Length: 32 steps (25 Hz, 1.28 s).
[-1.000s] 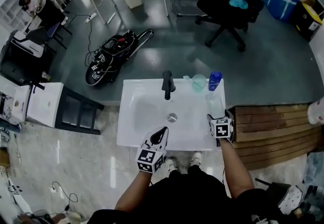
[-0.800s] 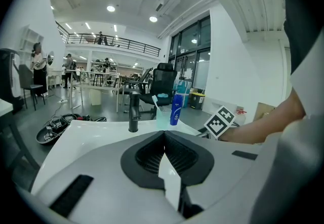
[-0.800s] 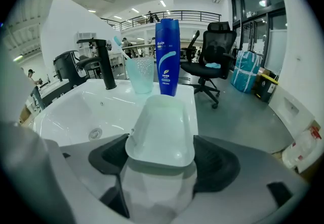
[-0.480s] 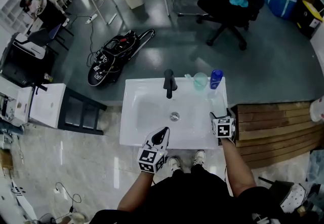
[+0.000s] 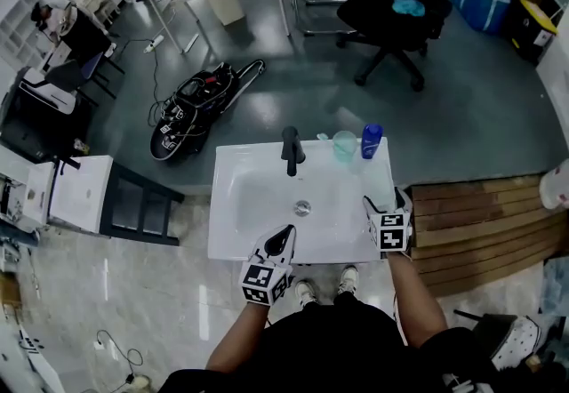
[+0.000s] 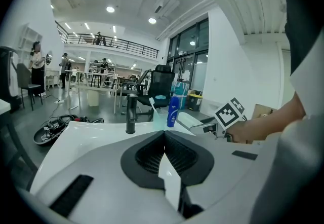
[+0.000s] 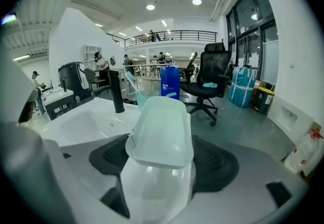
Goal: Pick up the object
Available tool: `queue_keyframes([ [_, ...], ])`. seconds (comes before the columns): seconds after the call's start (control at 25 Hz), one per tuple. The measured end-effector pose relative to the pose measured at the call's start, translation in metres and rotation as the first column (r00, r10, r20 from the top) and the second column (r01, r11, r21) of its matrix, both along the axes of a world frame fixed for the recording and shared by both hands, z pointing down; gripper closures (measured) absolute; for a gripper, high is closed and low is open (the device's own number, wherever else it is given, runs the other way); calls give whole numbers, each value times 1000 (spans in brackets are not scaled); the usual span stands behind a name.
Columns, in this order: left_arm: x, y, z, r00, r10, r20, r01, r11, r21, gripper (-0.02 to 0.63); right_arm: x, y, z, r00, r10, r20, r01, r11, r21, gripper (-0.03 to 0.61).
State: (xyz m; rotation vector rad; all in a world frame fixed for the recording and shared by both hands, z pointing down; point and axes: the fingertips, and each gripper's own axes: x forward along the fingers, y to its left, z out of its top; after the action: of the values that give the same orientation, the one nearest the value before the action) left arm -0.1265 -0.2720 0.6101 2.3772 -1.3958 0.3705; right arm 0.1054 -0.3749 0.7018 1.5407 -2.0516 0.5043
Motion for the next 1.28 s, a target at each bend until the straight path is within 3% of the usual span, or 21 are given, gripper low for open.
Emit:
queue_keyframes([
  [0.64,14,-7,-31,998,48,-28,-46,996,72,595,-35,13,-140,997,-43,61,25,963,267,186],
  [0.84,9,-19,-47,997,16,-70,-8,994,112,595,-47,16,-164,997,-53,62,30,943,332,186],
  [1.28,0,-23,-70,997,5,-78,8,985,170,595,-52,27,-201,996,-56,67,23,909,417,186],
])
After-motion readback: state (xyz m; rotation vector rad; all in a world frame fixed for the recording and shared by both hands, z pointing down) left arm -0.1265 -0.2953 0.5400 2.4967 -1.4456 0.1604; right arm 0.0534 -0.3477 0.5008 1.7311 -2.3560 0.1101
